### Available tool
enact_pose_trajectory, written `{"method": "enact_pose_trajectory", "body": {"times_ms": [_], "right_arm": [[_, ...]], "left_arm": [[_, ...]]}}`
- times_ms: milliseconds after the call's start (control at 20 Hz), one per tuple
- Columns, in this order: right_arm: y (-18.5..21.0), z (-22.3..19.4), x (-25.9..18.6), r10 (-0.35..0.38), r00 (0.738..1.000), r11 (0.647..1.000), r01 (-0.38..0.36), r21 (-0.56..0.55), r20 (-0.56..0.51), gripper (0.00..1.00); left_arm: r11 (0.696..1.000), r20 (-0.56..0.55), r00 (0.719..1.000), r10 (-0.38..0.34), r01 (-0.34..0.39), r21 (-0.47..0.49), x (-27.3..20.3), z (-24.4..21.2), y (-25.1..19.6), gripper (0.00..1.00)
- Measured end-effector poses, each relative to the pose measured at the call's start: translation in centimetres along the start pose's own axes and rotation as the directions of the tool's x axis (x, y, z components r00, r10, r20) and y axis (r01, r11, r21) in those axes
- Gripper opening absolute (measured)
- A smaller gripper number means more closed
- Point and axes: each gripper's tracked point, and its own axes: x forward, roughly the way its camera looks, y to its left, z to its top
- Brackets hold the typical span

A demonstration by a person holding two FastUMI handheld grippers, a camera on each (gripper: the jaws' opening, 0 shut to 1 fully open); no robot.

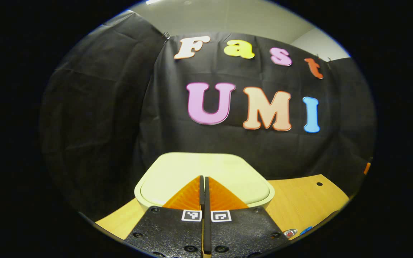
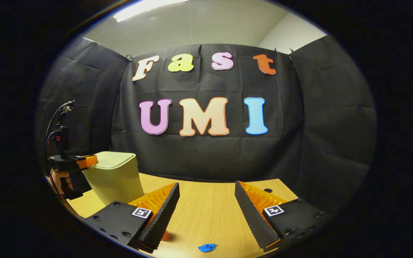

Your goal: Press the lid of the desktop garbage bin to open it, pick up the crumpled paper on the desktop and throw it into the bin, then pick up the pop can on the desktop and drop it into the bin, and finally close the garbage bin lid.

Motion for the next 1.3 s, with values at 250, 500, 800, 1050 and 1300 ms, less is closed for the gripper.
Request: {"method": "enact_pose_trajectory", "body": {"times_ms": [250, 500, 800, 1050, 1300], "right_arm": [[-0.5, -2.5, 1.4, 0.003, 0.998, 1.0, -0.003, -0.006, -0.061, 0.98], [-1.4, -9.6, 2.2, 0.003, 0.973, 1.0, -0.003, 0.0, -0.23, 0.98], [-1.8, -19.4, 2.9, 0.004, 0.879, 0.998, -0.034, -0.056, -0.476, 0.98], [-1.9, -26.6, 2.1, 0.013, 0.763, 0.998, -0.05, -0.04, -0.646, 0.99], [-1.0, -30.3, 2.6, 0.047, 0.69, 0.998, -0.065, 0.003, -0.722, 0.76]], "left_arm": [[0.999, 0.037, 0.999, 0.038, -0.039, 0.027, -0.4, 1.5, 0.8, 0.0], [0.999, 0.097, 0.995, -0.023, 0.018, 0.045, -3.1, 3.9, -2.4, 0.82], [1.0, 0.094, 0.995, -0.016, 0.014, 0.022, -6.2, 2.9, -4.1, 0.91], [0.993, 0.124, 0.991, 0.057, -0.07, 0.097, -8.3, 4.1, -2.3, 0.91], [0.987, 0.111, 0.988, 0.105, -0.117, 0.112, -9.3, 3.8, -0.9, 0.89]]}}
